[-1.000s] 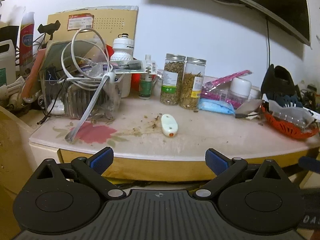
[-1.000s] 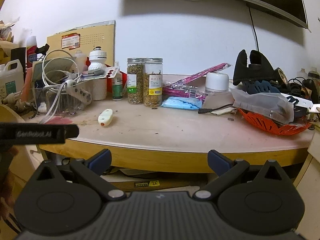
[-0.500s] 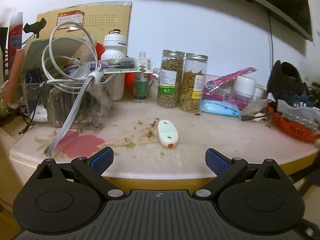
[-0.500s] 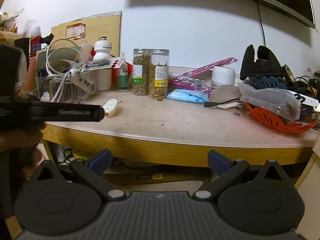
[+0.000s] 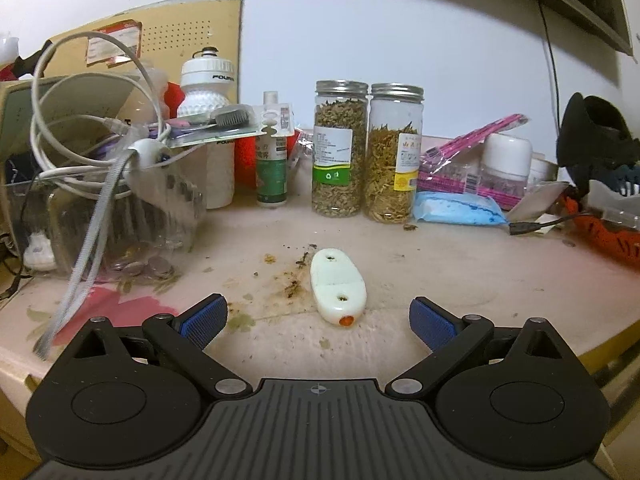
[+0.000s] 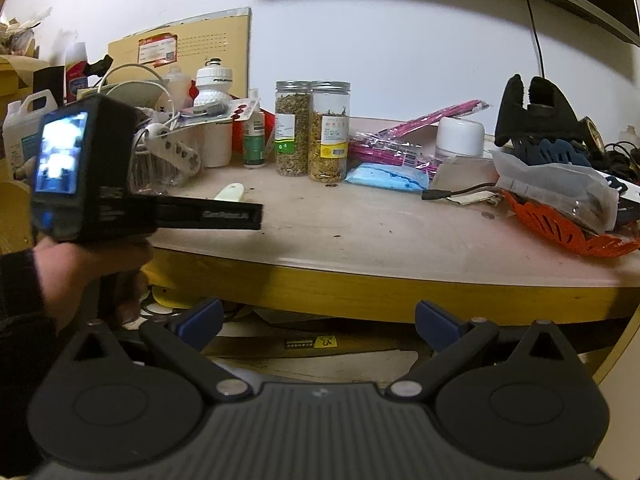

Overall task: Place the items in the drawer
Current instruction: 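Grasp the white oval object with the left gripper, then lift the white object and carry it down toward the open drawer with left gripper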

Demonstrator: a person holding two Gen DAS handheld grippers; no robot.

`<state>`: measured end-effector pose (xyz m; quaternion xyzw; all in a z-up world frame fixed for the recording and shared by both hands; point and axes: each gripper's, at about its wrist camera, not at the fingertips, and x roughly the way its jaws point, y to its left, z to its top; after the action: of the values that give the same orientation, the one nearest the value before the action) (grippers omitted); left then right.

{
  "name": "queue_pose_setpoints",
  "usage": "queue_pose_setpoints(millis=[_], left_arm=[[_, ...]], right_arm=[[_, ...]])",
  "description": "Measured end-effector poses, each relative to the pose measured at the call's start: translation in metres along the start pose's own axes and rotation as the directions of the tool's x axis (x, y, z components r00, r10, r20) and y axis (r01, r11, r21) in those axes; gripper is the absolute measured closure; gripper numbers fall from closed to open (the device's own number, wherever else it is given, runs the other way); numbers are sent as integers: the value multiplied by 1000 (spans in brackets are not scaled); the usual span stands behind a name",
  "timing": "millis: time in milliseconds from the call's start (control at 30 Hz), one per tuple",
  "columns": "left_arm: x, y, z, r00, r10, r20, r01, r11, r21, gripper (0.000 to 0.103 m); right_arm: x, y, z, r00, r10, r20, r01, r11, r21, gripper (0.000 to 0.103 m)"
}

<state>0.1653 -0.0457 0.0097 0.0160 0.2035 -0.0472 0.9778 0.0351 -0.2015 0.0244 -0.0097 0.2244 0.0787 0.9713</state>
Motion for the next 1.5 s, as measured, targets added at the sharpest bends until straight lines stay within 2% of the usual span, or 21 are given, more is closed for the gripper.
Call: queue_pose_setpoints(millis=[333, 400, 467, 500, 567, 900, 1500], left_arm=[[21, -3, 1, 1000, 6, 4, -6, 1000, 17, 3], [23, -3, 2, 1000, 0, 11, 0, 1000, 22, 16], [22, -5, 3, 1000, -6, 24, 5, 999, 44, 67], [22, -7, 4, 1000, -3, 24, 2, 998, 59, 72], [21, -11, 5, 1000, 6, 23, -8, 996, 87, 74], [4, -9, 6, 1000, -16, 13, 15, 998, 68, 74], [-80, -2, -2, 996, -91, 5, 90, 994, 60, 74]], right_arm=[[5, -2, 3, 1000, 19, -8, -19, 1000, -7, 0], [5, -3, 3, 1000, 24, -14, -24, 1000, 4, 0], [6, -4, 3, 999, 28, -18, -28, 1000, 9, 0], [6, -4, 3, 999, 28, -19, -28, 1000, 9, 0], [6, -4, 2, 999, 27, -22, -27, 1000, 9, 0], [8, -4, -2, 999, 13, -40, -13, 1000, 5, 0], [14, -5, -15, 996, -38, -77, 38, 999, -6, 0]])
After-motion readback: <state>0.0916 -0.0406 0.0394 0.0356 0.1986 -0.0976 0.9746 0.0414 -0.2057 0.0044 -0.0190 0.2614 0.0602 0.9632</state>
